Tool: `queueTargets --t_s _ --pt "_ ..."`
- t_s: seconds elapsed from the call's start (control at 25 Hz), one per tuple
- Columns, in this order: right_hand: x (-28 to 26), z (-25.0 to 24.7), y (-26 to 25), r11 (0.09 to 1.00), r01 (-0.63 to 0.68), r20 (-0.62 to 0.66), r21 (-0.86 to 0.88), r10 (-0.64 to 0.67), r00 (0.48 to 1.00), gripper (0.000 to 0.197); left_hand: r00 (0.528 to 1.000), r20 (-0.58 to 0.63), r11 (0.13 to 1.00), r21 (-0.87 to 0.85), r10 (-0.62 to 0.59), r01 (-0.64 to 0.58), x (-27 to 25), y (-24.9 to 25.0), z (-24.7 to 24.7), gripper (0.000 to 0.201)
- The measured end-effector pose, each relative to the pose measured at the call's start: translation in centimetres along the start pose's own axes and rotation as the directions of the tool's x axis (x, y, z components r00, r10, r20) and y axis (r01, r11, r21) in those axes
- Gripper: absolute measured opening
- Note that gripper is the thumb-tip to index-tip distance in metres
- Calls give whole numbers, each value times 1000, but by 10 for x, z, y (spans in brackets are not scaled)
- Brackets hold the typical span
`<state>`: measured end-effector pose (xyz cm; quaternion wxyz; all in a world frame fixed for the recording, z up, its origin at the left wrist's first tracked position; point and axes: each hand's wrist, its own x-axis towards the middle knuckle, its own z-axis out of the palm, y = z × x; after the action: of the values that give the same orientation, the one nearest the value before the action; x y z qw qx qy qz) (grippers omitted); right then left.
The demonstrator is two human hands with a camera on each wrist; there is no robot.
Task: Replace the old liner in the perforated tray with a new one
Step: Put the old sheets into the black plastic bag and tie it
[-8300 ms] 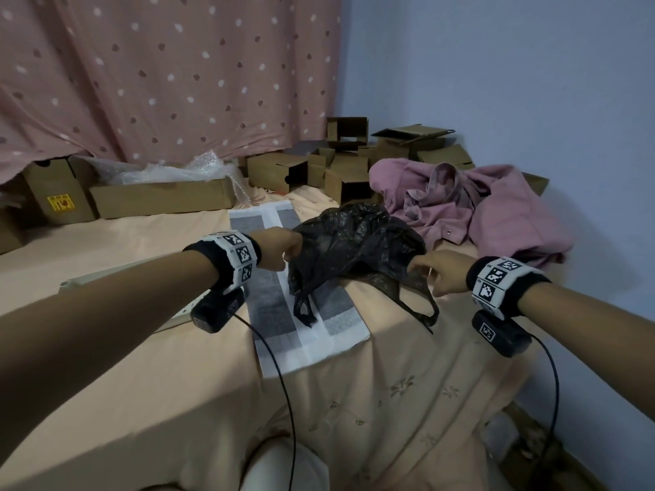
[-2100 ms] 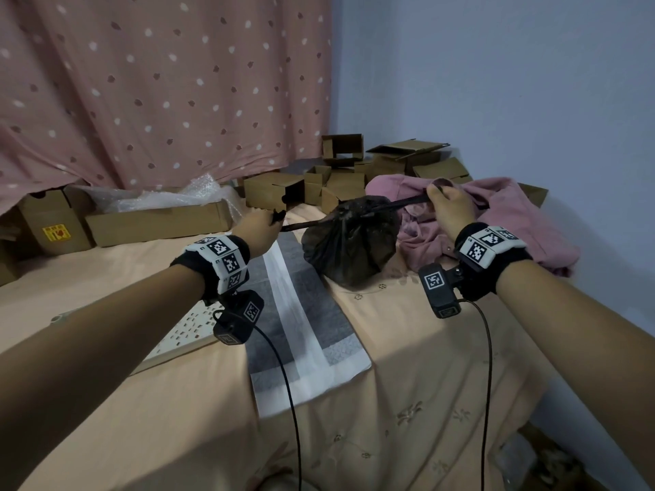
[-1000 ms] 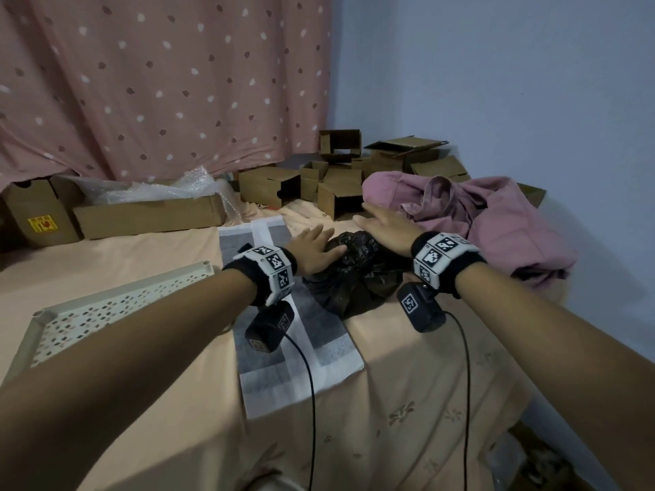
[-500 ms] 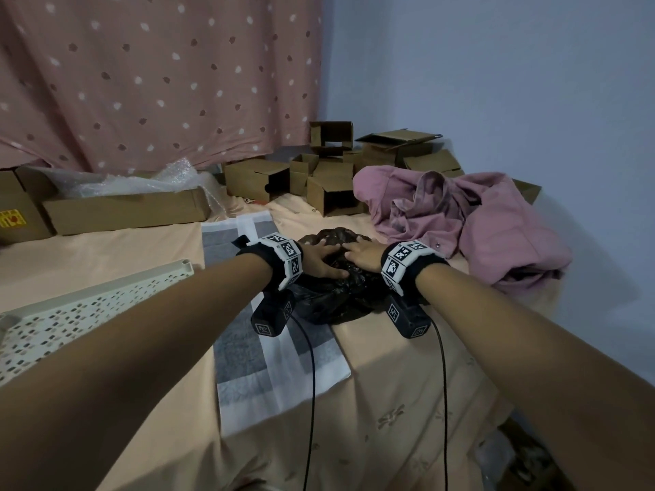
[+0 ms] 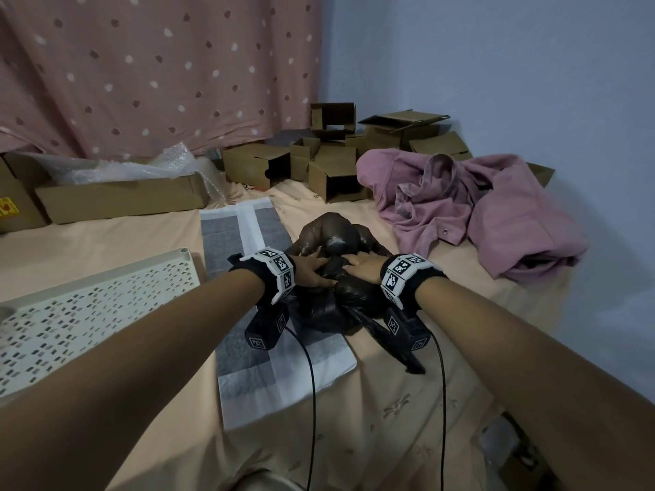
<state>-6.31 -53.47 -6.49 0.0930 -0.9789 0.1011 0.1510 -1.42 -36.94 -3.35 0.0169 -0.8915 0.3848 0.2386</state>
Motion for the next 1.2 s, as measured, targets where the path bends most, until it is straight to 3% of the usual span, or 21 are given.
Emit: queueTargets --t_s 0.4,0.72,0.8,0.92,1.0,1.12,1.2 --pt "6 15 2 999 26 77 30 -29 997 63 999 32 998 -45 38 -36 25 -17 24 85" --pt "-12 -7 -8 995 61 120 81 -70 990 57 998 40 998 -54 40 -38 15 -8 4 82" --pt "-28 -27 -12 993 74 77 91 -81 994 53 999 36 996 -81 33 -30 5 -3 -14 76" --pt "-52 -64 -15 990 101 14 99 -103 995 46 997 60 996 -86 40 -35 -14 -3 -48 84" --pt "-61 -87 -13 979 89 -14 183 -88 996 36 999 49 996 -82 22 -18 -23 -5 -70 77" --pt "-63 -112 -11 968 116 -208 222 -69 976 28 991 -136 1000 -14 0 -2 -28 -3 -99 56" --pt "-53 -114 -8 983 113 -270 145 -71 960 48 976 -219 999 25 -14 20 -18 -2 -102 68"
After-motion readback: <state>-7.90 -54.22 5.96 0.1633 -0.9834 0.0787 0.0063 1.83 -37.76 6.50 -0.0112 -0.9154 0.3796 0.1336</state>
